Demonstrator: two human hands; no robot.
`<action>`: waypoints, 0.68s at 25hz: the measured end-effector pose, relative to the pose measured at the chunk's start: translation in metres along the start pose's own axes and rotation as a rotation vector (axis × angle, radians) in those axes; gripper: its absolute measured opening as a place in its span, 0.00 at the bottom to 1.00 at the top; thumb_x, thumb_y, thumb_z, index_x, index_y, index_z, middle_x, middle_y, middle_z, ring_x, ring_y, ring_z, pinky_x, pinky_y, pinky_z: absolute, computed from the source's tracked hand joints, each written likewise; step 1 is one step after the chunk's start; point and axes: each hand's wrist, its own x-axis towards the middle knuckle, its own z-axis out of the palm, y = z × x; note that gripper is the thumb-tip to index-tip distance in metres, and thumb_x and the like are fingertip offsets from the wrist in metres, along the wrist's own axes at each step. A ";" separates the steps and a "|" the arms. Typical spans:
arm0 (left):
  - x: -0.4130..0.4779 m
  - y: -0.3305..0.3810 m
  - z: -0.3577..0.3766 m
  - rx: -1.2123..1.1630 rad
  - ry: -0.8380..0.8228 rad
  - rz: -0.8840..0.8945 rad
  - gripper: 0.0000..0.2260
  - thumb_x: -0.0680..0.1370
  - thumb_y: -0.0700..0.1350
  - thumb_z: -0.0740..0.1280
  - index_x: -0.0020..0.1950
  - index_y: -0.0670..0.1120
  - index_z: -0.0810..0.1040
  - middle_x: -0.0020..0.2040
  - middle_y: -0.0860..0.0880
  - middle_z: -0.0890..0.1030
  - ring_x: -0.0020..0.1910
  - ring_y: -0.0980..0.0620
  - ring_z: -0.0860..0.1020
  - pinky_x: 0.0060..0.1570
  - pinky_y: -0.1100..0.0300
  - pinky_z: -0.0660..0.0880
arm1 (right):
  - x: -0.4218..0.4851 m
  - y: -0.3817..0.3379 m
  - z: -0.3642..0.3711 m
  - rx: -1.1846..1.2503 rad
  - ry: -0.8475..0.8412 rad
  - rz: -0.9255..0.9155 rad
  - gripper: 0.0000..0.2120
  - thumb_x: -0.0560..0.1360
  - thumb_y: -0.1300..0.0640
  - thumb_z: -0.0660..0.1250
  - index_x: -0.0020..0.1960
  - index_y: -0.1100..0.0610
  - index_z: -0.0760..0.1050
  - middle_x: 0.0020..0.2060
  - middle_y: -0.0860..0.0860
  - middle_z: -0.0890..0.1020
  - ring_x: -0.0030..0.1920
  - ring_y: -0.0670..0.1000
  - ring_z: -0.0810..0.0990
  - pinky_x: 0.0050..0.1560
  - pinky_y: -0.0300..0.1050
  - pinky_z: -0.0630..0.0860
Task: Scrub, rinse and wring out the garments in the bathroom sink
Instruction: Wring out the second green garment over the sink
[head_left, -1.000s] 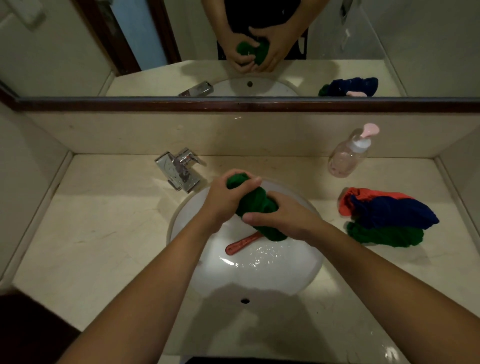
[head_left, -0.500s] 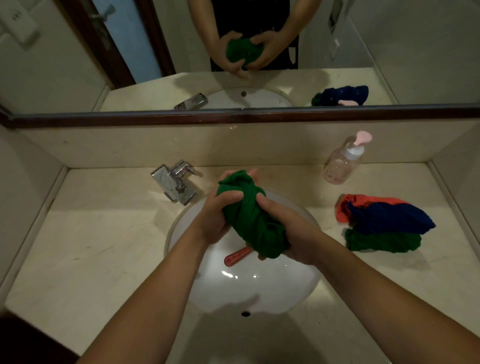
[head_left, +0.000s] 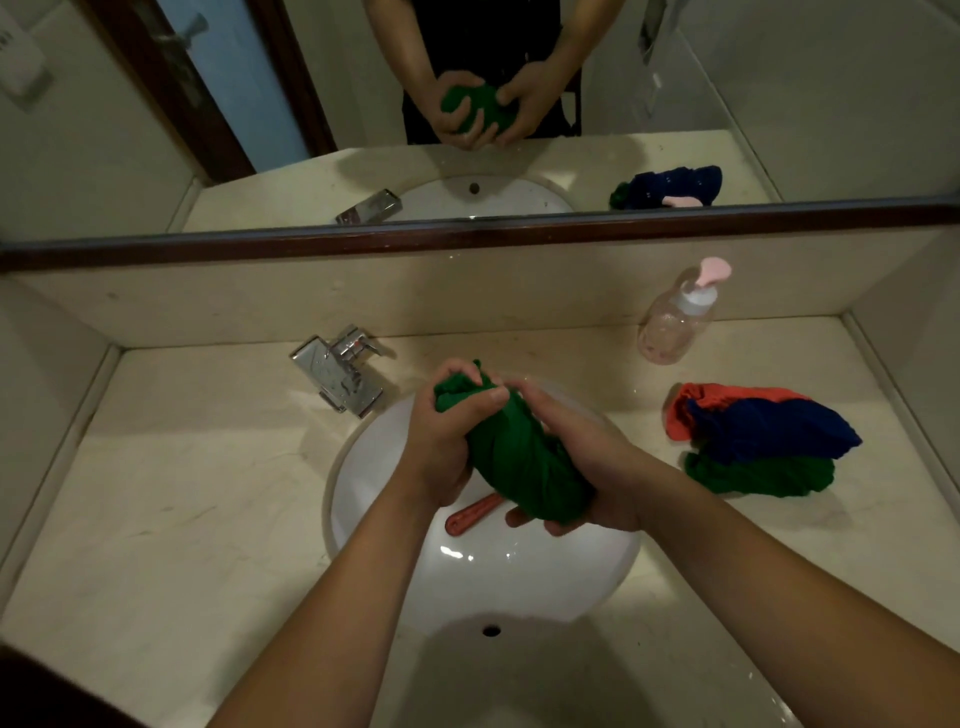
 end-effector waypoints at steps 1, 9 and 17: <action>0.000 0.000 0.001 -0.018 0.000 -0.013 0.08 0.70 0.38 0.73 0.43 0.45 0.75 0.50 0.41 0.81 0.53 0.38 0.81 0.52 0.47 0.80 | 0.002 0.004 0.003 -0.054 0.088 -0.036 0.28 0.77 0.25 0.53 0.58 0.43 0.79 0.44 0.57 0.87 0.43 0.61 0.87 0.35 0.46 0.74; 0.003 -0.003 0.021 0.198 0.401 0.061 0.11 0.71 0.44 0.75 0.37 0.47 0.72 0.35 0.48 0.76 0.37 0.47 0.76 0.39 0.54 0.77 | 0.028 0.011 0.008 -0.681 0.627 -0.460 0.30 0.87 0.42 0.49 0.38 0.55 0.79 0.29 0.51 0.77 0.31 0.50 0.78 0.33 0.45 0.74; 0.015 -0.024 0.022 0.524 0.775 -0.091 0.07 0.75 0.41 0.70 0.40 0.48 0.75 0.39 0.47 0.78 0.38 0.49 0.76 0.43 0.53 0.77 | 0.052 0.009 -0.002 -1.247 0.515 -0.613 0.25 0.84 0.49 0.45 0.56 0.61 0.77 0.41 0.59 0.83 0.37 0.60 0.82 0.39 0.54 0.80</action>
